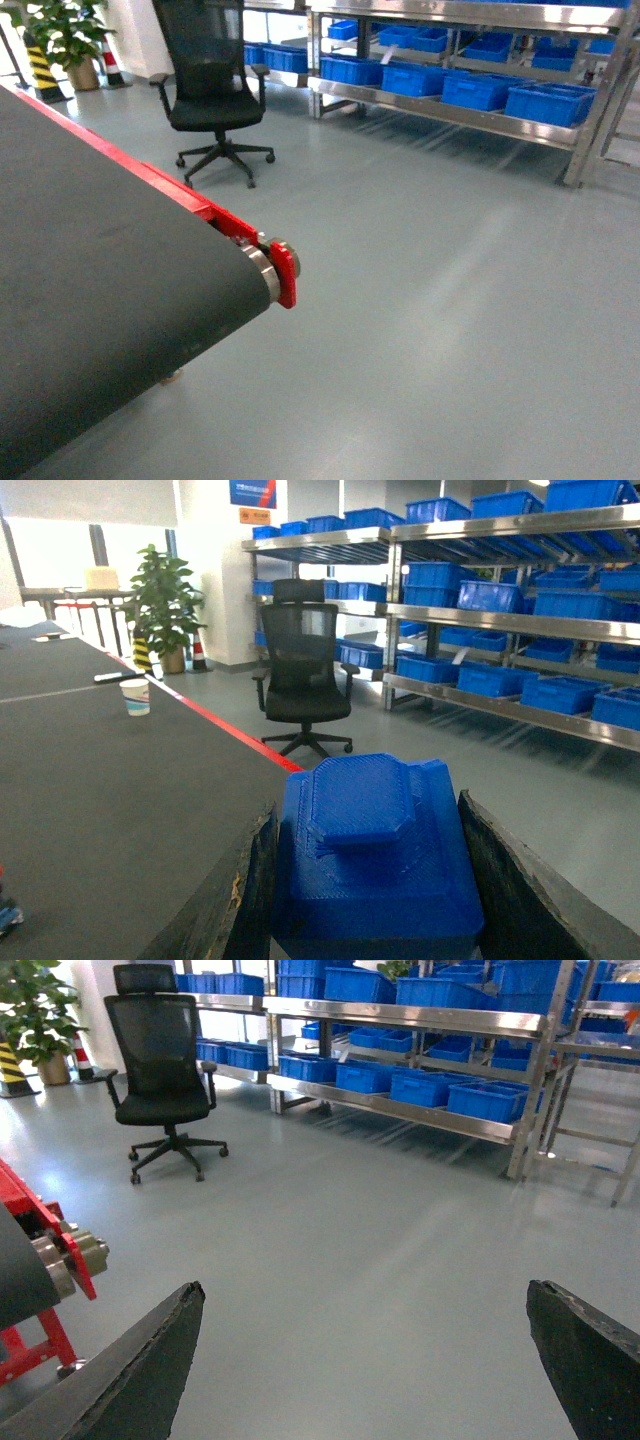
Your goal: Pick blue part to blue bin on bottom shelf
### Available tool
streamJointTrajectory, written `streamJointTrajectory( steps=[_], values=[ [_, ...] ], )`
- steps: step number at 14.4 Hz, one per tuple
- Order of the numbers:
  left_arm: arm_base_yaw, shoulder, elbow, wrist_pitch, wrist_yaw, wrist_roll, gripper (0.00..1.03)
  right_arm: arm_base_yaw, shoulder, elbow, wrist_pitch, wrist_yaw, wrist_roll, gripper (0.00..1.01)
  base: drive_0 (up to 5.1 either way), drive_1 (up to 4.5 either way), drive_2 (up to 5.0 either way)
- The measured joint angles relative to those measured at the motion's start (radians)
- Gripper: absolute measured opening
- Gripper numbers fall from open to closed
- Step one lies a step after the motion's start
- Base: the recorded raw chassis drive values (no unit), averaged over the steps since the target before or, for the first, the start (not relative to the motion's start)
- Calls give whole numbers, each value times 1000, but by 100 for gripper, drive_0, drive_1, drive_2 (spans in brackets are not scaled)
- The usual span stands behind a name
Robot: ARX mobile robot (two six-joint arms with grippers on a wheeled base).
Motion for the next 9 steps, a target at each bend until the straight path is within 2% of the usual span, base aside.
streamJointTrajectory(
  steps=[9],
  values=[
    [0,0,0,0,0,0,44,0,0,0,0,0,0,98,-159,-159,-159]
  ],
)
